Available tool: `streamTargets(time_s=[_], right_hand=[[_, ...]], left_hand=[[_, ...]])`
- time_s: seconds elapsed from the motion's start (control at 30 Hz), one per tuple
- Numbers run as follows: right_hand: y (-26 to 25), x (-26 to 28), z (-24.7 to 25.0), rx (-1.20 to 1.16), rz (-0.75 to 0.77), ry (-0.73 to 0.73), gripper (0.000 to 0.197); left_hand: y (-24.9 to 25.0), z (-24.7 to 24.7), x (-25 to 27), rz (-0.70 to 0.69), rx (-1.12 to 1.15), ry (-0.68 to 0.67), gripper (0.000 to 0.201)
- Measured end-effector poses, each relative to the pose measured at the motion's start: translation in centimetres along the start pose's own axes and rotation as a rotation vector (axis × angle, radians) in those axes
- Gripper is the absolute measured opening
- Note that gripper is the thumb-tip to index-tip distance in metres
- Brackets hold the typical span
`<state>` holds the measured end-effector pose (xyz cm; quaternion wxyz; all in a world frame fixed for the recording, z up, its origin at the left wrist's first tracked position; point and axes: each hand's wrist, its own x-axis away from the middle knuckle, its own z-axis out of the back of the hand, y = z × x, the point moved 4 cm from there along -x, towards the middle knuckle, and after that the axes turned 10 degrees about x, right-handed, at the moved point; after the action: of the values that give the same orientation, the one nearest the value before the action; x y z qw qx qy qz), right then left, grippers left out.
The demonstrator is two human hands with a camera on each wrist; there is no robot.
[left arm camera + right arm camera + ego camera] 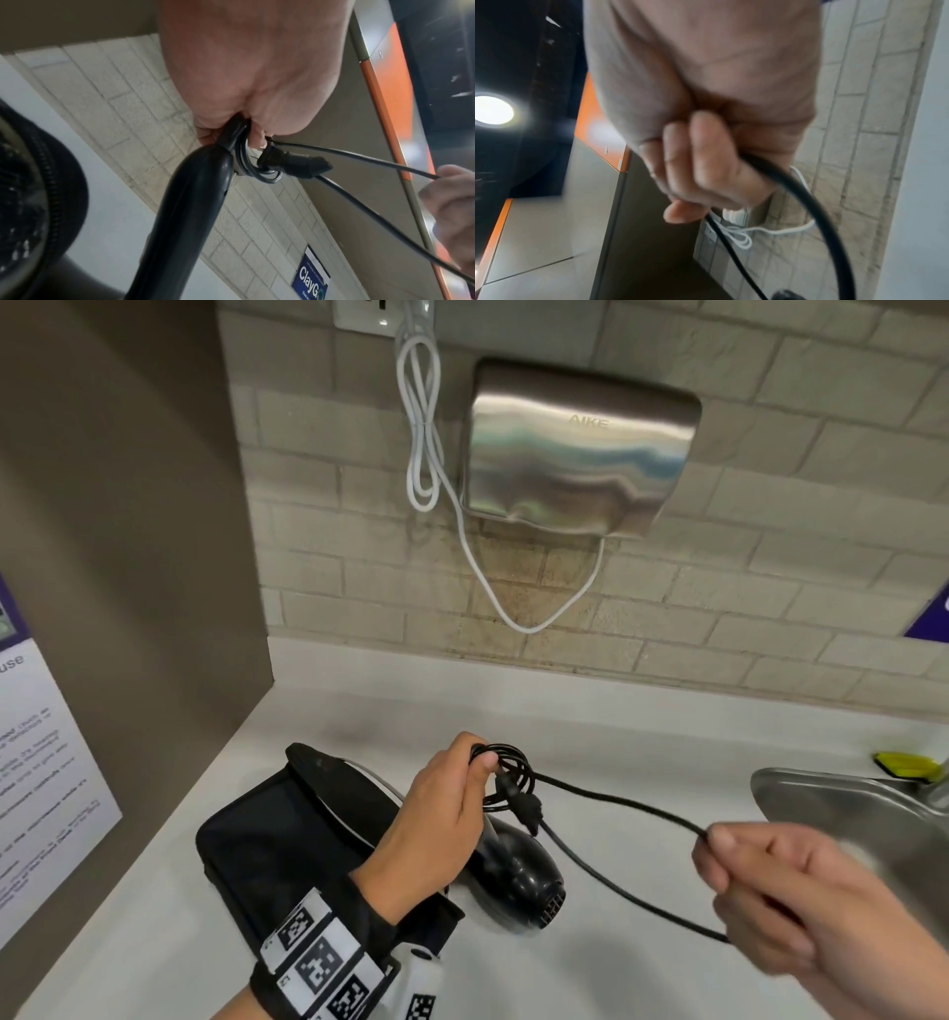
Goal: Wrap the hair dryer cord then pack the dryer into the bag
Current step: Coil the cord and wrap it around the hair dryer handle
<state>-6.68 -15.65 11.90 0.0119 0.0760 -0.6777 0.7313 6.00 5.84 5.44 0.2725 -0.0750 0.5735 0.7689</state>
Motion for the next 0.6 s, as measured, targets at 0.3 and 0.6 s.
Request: streamTargets(time_s=[0.3, 0.6], right_hand=[[0.6, -1.4, 0.7, 0.39, -0.04, 0.119, 0.052], [7.5, -4.3, -1.3, 0.622, 0.107, 0.196, 0.015]], left_hand=[[-0.2, 0.3, -0.2, 0.006, -0.001, 0.031, 0.021], [-0.2, 0.5, -0.2, 0.044, 0.102, 0.002, 0.028]])
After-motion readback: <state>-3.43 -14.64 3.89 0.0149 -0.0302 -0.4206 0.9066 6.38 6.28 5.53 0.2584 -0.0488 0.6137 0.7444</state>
